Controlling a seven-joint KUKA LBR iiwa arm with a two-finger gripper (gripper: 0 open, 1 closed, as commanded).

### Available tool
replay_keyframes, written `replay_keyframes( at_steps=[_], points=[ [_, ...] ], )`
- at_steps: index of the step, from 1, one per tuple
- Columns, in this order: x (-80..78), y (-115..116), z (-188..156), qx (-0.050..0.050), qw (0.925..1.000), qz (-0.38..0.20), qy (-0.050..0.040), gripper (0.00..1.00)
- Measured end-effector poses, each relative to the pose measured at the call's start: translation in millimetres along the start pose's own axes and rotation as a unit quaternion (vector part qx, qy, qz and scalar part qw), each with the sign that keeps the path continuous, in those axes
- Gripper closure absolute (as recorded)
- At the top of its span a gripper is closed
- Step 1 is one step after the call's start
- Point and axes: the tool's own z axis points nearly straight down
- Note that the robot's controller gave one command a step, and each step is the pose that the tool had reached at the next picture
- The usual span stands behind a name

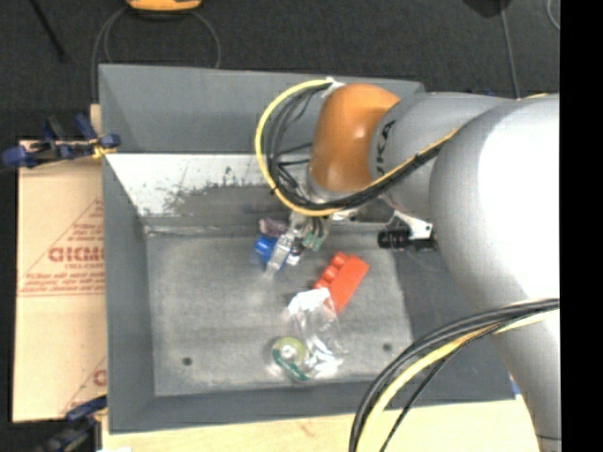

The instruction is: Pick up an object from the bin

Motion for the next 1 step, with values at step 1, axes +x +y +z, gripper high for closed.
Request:
replay_keyframes(
  at_steps=[1],
  points=[
    [-1.1,1.0,-3.8,0.001,1.0000,-0.002,-0.0011,1.00]
  ],
)
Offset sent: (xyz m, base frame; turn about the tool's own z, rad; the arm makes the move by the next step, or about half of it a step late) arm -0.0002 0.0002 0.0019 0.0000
